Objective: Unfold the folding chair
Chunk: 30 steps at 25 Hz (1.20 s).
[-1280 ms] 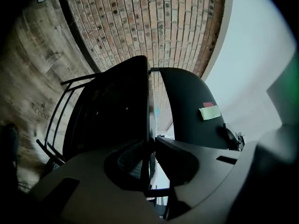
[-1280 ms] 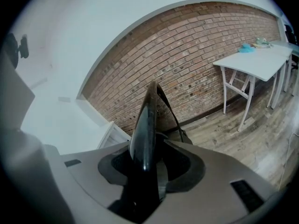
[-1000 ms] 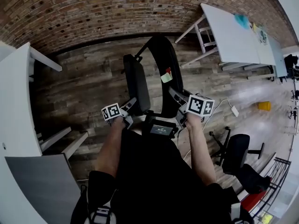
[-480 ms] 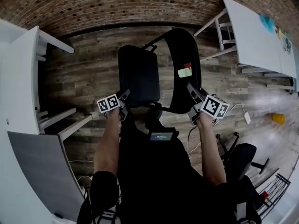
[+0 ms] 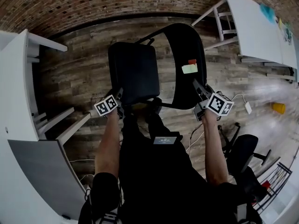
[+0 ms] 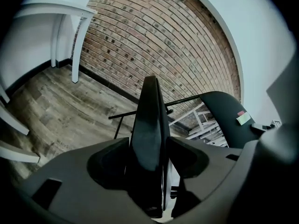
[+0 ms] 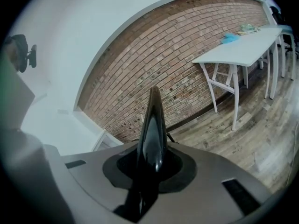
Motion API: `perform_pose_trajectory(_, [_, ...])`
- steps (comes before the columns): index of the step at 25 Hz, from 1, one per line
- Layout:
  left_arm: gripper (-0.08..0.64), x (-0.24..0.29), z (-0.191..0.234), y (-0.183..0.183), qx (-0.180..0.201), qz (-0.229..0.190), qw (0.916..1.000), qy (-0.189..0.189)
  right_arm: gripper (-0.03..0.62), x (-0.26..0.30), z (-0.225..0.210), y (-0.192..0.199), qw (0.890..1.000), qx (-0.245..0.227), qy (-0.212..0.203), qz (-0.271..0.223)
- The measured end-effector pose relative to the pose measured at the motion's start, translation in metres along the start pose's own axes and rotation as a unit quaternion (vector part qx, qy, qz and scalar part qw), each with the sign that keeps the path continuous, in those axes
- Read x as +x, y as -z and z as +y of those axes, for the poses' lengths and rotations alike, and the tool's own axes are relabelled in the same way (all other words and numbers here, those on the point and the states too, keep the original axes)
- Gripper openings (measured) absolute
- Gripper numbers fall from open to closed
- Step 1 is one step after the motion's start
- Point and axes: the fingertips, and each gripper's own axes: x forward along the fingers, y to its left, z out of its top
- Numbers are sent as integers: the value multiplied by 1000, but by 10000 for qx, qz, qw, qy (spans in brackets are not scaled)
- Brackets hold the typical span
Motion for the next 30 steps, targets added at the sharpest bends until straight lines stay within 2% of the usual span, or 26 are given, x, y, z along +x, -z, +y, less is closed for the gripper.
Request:
perform_pose_trajectory(2, [262, -1, 11, -1, 168, 122, 9994, -283, 71, 3, -6, 2, 10000, 49, -55, -1])
perform_pose_trajectory(5, [259, -9, 17, -10, 844, 303, 9929, -785, 69, 7, -15, 6, 9998, 150, -136, 3])
perform_pose_trajectory(6, [208, -13, 12, -17, 1058, 274, 9907, -807, 69, 9, -18, 9, 9996, 204, -170, 6])
perform_pose_trajectory(8, [198, -16, -9, -30, 1209, 143, 9909, -565, 69, 16, -26, 16, 9991, 334, -259, 31])
perform_pose_trajectory(13, [199, -7, -66, -17, 832, 27, 9963, 198, 69, 36, -40, 39, 9966, 681, -462, 87])
perform_pose_trajectory(18, [198, 3, -116, 23, 809, 326, 9927, 839, 69, 57, -42, 59, 9935, 938, -642, 90])
perform_pose_trajectory(20, [199, 5, -127, 33, 646, 411, 9918, 1025, 69, 62, -42, 63, 9926, 995, -696, 88])
perform_pose_trajectory(24, [198, 4, -112, 41, -88, 338, 9943, 1006, 71, 64, -43, 65, 9925, 984, -726, 72])
perform_pose_trajectory(30, [198, -6, -102, 43, -264, 302, 9931, 1098, 71, 61, -48, 63, 9915, 1031, -785, 70])
